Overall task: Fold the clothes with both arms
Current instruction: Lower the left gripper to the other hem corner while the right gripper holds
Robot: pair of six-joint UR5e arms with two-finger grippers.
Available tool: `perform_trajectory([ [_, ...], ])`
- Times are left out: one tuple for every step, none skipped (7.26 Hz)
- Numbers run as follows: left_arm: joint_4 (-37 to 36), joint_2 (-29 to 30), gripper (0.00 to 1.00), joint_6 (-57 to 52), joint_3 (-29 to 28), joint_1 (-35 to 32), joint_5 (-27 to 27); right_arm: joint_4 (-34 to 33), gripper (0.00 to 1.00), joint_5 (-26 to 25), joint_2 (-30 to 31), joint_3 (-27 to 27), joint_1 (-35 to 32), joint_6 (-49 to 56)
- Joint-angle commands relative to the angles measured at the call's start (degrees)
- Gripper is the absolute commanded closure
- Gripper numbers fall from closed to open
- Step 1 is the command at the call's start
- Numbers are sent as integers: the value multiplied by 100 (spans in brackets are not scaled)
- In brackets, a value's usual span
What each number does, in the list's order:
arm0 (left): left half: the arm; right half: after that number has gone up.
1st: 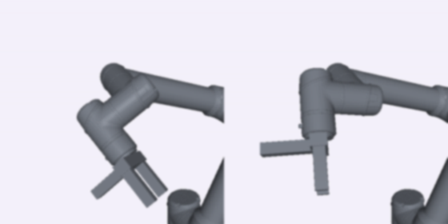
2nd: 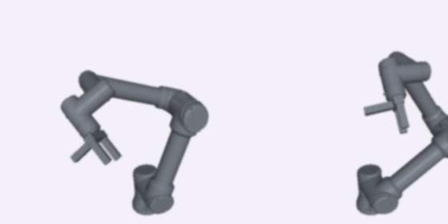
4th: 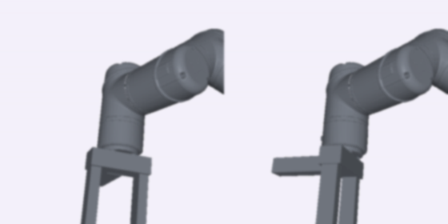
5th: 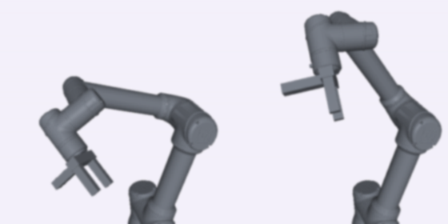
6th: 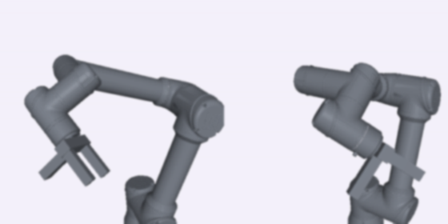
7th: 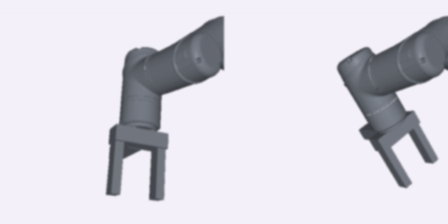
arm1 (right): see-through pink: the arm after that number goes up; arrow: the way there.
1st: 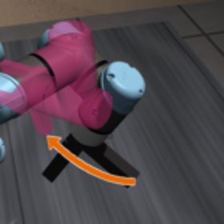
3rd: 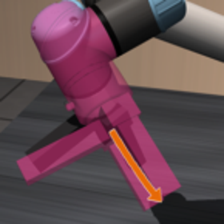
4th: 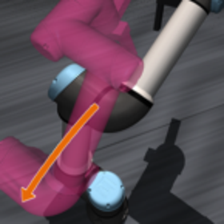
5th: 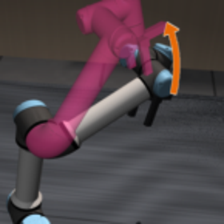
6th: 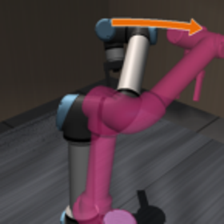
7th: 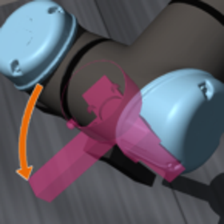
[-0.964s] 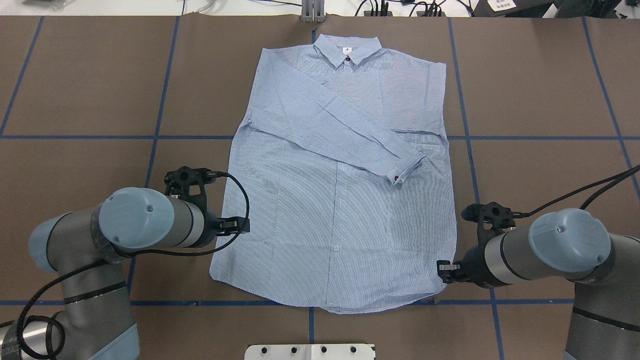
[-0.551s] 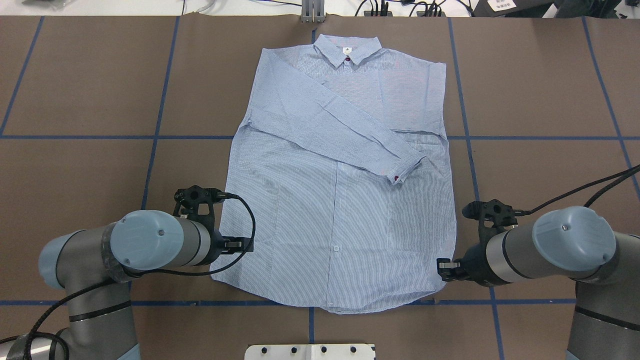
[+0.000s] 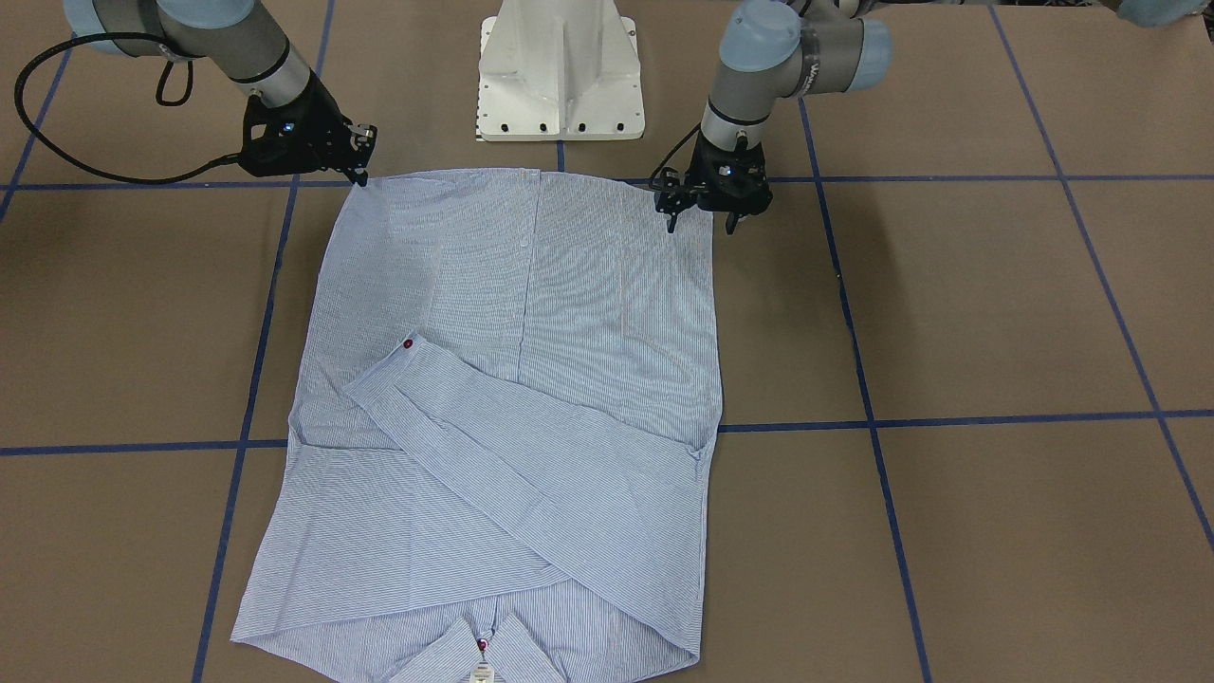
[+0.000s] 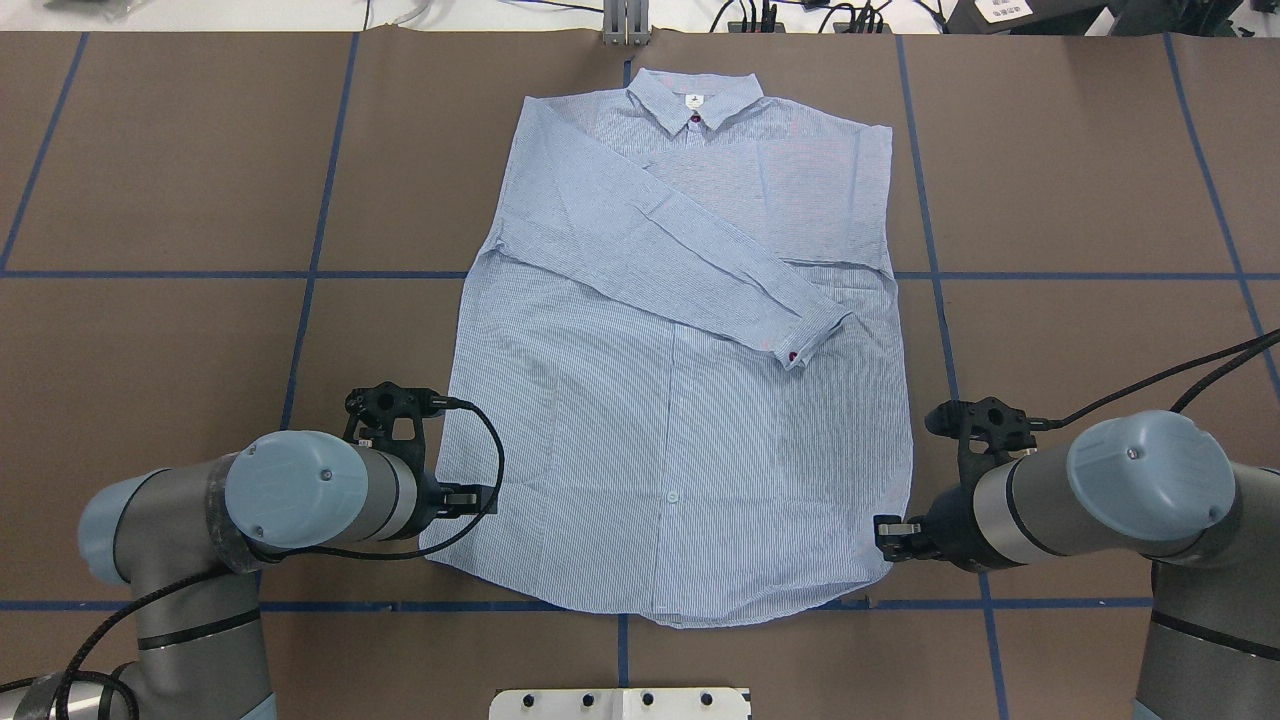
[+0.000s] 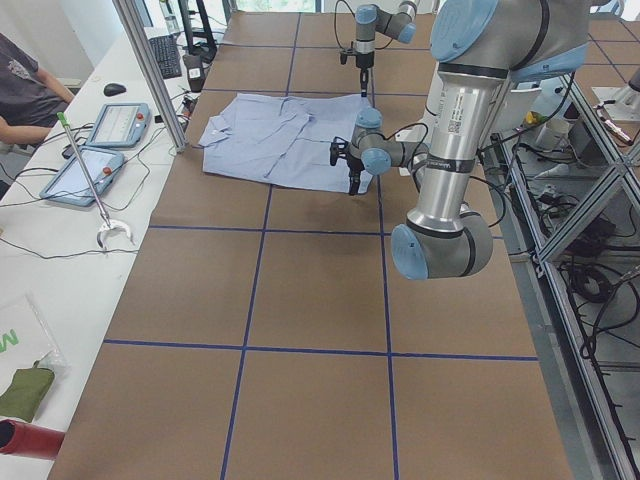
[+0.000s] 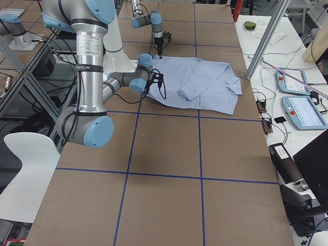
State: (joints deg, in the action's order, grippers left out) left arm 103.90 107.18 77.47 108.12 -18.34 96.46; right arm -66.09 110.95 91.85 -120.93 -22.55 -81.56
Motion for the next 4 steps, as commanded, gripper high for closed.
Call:
perform_trajectory([
  [-2,-4,17,14,-37,15,4,0,100,31,0,-9,-48,0],
  [-2,-13,19,14,-28,15,4,0,100,32,0,-9,-57,0],
  [-10,-13,26,14,-28,15,4,0,100,32,0,-18,-57,0],
  [-10,-13,34,14,-11,15,4,0,100,32,9,-9,-65,0],
])
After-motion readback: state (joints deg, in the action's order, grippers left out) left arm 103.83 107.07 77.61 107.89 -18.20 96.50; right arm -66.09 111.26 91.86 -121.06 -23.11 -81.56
